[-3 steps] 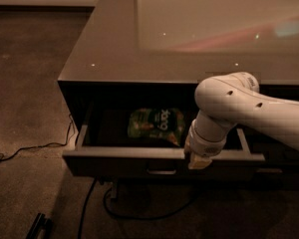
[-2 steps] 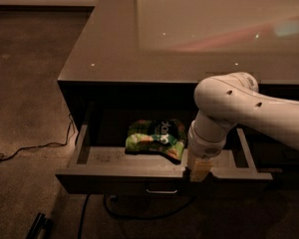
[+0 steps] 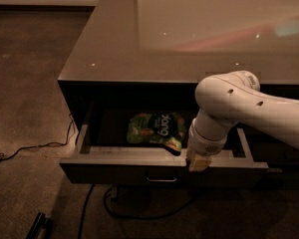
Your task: Open top drawer
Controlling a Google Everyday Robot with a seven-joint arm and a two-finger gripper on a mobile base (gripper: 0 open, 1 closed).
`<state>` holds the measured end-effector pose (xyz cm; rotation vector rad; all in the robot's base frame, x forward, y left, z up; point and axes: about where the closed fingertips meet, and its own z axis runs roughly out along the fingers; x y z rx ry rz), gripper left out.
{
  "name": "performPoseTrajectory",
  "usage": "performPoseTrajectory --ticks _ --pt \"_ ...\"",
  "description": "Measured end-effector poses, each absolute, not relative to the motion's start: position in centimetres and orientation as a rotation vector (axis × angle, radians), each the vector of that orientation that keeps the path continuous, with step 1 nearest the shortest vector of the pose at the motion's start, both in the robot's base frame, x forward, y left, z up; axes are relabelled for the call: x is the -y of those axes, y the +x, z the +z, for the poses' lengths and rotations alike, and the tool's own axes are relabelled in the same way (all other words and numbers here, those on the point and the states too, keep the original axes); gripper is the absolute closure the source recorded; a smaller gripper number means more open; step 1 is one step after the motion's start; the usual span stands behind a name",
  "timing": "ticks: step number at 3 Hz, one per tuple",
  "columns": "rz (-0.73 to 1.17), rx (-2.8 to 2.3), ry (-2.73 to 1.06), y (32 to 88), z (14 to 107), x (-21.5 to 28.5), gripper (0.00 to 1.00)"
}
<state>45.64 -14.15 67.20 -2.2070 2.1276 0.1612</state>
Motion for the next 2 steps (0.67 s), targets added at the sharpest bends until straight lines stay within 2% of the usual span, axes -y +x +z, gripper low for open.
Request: performPoseTrajectory --ticks 2 --pt "0.165 -2.028 -2.234 47.29 68.2 12.34 0.15"
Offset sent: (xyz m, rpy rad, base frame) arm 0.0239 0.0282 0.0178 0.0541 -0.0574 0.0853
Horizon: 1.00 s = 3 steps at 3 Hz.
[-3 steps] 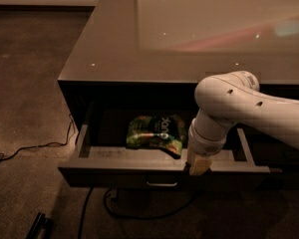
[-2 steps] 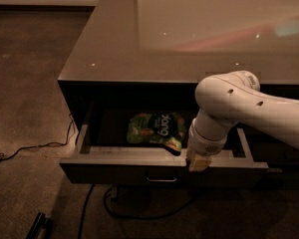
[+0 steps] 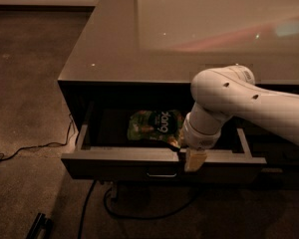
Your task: Open top drawer
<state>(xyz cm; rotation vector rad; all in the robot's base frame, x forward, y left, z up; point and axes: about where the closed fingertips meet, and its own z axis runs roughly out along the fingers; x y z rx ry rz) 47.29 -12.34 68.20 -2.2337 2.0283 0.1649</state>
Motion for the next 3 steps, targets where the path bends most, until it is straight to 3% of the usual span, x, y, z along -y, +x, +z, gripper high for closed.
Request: performPoseTrajectory --ticks 1,3 --pt "0.151 -2.008 -2.226 47.1 69.1 12.4 0.0" --pt "0.124 -1.981 -2.192 48.1 70.6 12.7 0.0"
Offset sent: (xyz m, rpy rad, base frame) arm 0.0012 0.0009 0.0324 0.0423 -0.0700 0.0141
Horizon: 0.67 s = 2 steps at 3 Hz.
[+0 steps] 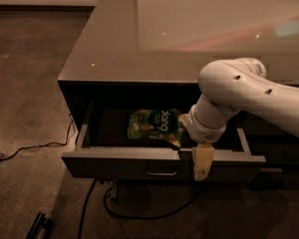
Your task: Open top drawer
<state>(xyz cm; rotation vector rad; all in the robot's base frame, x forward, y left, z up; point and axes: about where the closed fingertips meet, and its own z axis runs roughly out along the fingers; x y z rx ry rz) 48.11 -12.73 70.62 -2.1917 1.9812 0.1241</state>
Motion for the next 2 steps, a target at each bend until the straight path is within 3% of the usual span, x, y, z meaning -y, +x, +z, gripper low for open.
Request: performPoseTrajectory --ticks 2 --pt "0.071 -2.003 -2.168 50.8 71.1 13.4 0.42"
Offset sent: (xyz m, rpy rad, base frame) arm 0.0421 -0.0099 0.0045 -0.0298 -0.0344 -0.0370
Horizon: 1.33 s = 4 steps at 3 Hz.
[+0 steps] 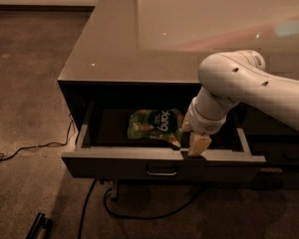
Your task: Open top drawer
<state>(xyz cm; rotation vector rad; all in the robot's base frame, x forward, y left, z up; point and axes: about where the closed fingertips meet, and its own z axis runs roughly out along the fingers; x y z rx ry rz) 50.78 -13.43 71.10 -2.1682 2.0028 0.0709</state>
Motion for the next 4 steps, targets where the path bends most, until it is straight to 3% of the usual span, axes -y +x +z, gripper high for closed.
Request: performPoseTrajectory --ticks 2,3,4 --pt "0.092 -2.044 -2.173 52.1 69.1 13.9 0.88" --pt "0.137 -2.065 -2.181 52.3 67.2 13.8 1.0" --pt "0.18 -2.086 -2.188 52.3 65.5 13.9 1.0"
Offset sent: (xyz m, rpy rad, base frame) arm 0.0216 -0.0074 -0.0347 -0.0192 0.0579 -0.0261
